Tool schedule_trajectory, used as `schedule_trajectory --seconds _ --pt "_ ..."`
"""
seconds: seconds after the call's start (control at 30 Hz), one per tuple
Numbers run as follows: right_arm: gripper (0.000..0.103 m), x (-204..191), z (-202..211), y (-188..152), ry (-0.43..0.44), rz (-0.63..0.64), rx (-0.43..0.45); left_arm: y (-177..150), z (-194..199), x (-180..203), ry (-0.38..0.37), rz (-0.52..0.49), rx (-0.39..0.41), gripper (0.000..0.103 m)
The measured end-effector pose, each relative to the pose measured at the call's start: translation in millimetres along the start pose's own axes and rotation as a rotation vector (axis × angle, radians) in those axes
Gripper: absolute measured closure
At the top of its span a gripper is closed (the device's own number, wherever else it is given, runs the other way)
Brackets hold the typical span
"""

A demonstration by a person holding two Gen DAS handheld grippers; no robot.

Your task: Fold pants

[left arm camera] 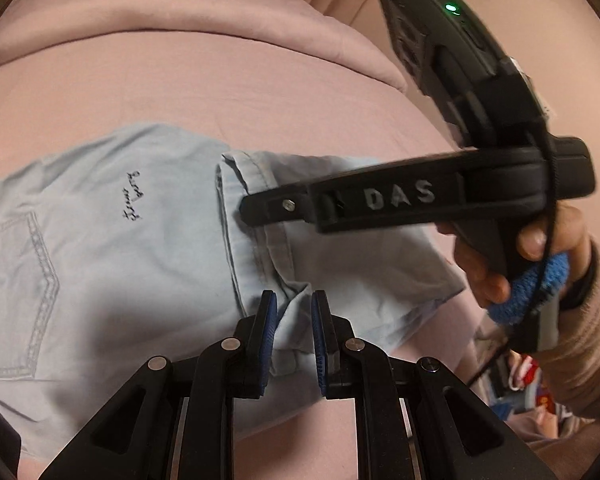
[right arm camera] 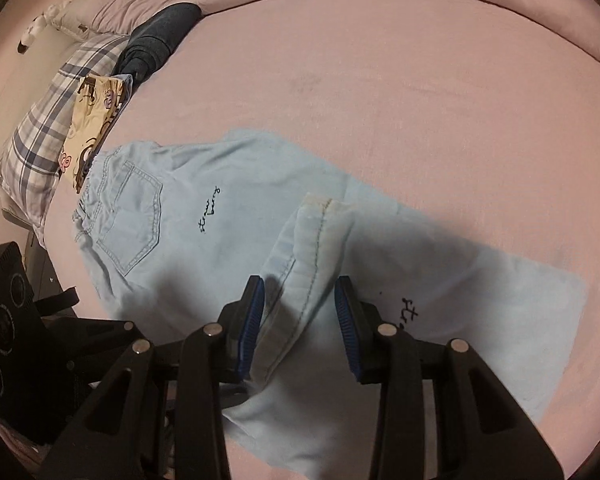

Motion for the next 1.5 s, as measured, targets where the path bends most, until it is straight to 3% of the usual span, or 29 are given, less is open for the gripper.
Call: schedule_trajectory --seconds 0.07,0.13,0.17,0.2,0.3,0.33,0.37,0.4,0.43,0.57,0.67,0.73,0.83,0.93,1.0,1.1,1.2,1.3,1.37,1.5 --pt "0.075 3 -2 1 0.005 -0.001 -0.008 1 2 -7 -0.011 -0.002 -0.018 0.081" --pt "0.083 4 -4 0 -0.010 0.007 -0.019 1 -3 -4 -0.031 -0.009 -0.037 0.068" --pt "0.085 5 -6 0 -0.014 0.009 -0.020 2 -5 -3 -0.036 -0.009 -0.045 0.057" --pt "0.086 5 -7 1 -0.010 0.009 -0.021 3 -9 -2 -0.041 -0.004 -0.058 0.052" --pt "0.093 6 -4 3 -0.006 0.000 -0.011 7 -13 1 -0.028 -0.006 -0.055 0.052" --pt "0.093 7 -2 4 0.005 -0.009 -0.007 6 -14 -3 -0.018 0.000 -0.058 0.053" --pt "0.093 7 -1 5 0.008 -0.011 -0.002 7 -15 -6 -0.013 0.008 -0.057 0.064" --pt "0.093 7 0 5 0.009 -0.012 0.001 8 -16 -9 0.004 0.012 -0.049 0.080" --pt "0.093 7 1 6 0.011 -0.013 0.005 6 -14 -12 0.011 0.017 -0.046 0.087" --pt "0.093 1 8 10 0.022 -0.004 0.035 3 -1 -17 -0.016 0.064 -0.002 0.095" --pt "0.094 -9 8 13 0.047 0.020 0.055 -8 2 -31 -0.023 0.102 0.003 0.096" --pt "0.092 -11 -7 12 0.030 0.030 0.022 -13 -8 -42 0.015 0.143 -0.032 0.096" --pt "0.091 -7 -26 9 0.038 0.011 0.002 -13 -9 -41 0.036 0.149 -0.020 0.096" --pt "0.091 -8 4 14 0.092 0.000 0.122 -14 -10 -38 0.062 0.145 -0.014 0.095" --pt "0.090 -5 25 16 0.057 0.022 0.174 -17 -10 -37 0.067 0.144 -0.007 0.095" --pt "0.090 2 27 4 -0.022 0.060 0.109 -24 -13 -29 0.071 0.148 -0.002 0.095" --pt "0.092 -8 1 -6 -0.060 0.155 0.044 -30 -12 -18 0.076 0.156 -0.002 0.095" --pt "0.090 -24 -27 -5 -0.044 0.221 0.029 -36 -4 -21 0.104 0.141 -0.003 0.096" --pt "0.088 -35 -37 2 -0.091 0.287 0.056 -33 5 -16 0.103 0.132 0.007 0.096" --pt "0.090 -39 -27 12 0.030 0.244 0.070 -26 13 3 0.065 0.103 0.040 0.096"
Point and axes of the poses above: each gripper's, at about its wrist camera, not at the fingertips, and z roughly against the way its jaws point, x to its right, y to its top, the point moved 7 cm from there along -z, roughly the way its jaws point, and after that the axes turned 7 degrees about z, right-handed, at the moved point
